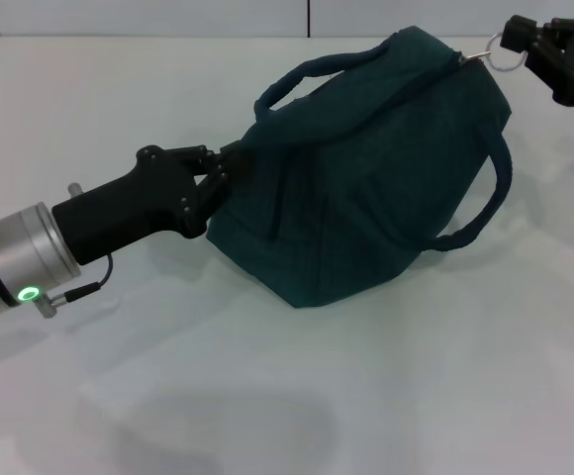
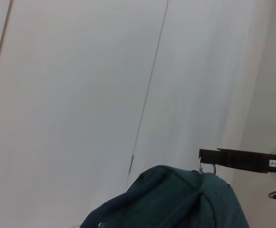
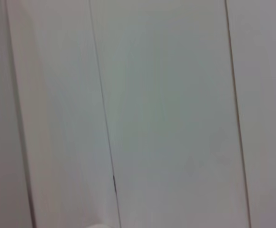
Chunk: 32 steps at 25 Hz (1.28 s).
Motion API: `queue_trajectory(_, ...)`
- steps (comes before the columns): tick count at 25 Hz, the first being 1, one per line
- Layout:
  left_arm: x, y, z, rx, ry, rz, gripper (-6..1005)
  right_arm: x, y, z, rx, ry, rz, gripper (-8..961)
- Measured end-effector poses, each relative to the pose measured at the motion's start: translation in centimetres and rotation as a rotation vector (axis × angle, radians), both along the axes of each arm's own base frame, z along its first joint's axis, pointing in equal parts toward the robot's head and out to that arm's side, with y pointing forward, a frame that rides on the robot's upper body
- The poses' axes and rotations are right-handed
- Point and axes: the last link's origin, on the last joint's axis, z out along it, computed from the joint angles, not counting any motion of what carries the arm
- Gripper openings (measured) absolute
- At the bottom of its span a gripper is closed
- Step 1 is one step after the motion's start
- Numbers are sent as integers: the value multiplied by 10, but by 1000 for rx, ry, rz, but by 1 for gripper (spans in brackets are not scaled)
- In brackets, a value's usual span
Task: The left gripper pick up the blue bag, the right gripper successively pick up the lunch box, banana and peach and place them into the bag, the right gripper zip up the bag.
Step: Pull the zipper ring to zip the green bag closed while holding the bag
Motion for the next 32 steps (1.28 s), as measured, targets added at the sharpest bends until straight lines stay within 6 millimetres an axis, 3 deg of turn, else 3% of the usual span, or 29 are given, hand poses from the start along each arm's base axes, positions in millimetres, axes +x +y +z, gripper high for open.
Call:
queue_trajectory(7,0,1,5,1,0,-11,50,-7,-21,-7,-85,52,91,11)
queue_trajectory(15,-5,7,31,-3,8,-24,50,-10,-40,-6,-146,115,160,11)
queue_trajectory(21,-5,9,35,-34,6,-14,50,-9,-55,-3,-181,161,208,11)
queue_trajectory(32,-3,6,19,-108,49,-20,50,24,-41,-12,-89,113,21,11)
